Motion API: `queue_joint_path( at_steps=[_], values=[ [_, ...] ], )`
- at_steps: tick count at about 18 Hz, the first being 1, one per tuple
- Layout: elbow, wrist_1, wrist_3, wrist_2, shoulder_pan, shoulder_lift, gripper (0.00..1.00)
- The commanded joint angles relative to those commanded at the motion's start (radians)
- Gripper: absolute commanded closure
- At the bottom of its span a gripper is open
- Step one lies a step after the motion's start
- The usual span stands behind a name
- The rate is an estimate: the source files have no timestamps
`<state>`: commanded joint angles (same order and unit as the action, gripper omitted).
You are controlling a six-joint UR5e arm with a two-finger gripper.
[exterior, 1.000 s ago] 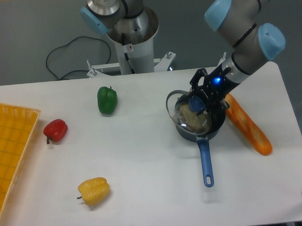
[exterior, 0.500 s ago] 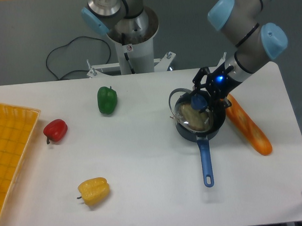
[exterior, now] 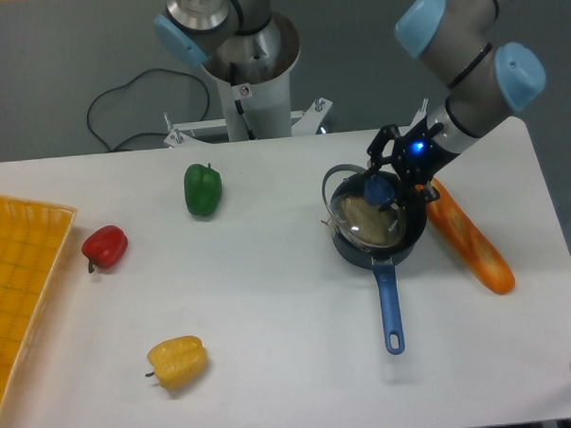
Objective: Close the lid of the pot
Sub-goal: 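Adjust the lid to sit flat on the saucepan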
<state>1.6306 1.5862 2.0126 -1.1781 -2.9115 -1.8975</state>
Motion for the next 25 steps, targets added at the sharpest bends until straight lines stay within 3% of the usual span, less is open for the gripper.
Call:
queue_joint_path(
  at_steps=[25],
  values=[
    [0.002,0.000,0.000,-0.002,0.000,-0.009,0.54]
  ],
)
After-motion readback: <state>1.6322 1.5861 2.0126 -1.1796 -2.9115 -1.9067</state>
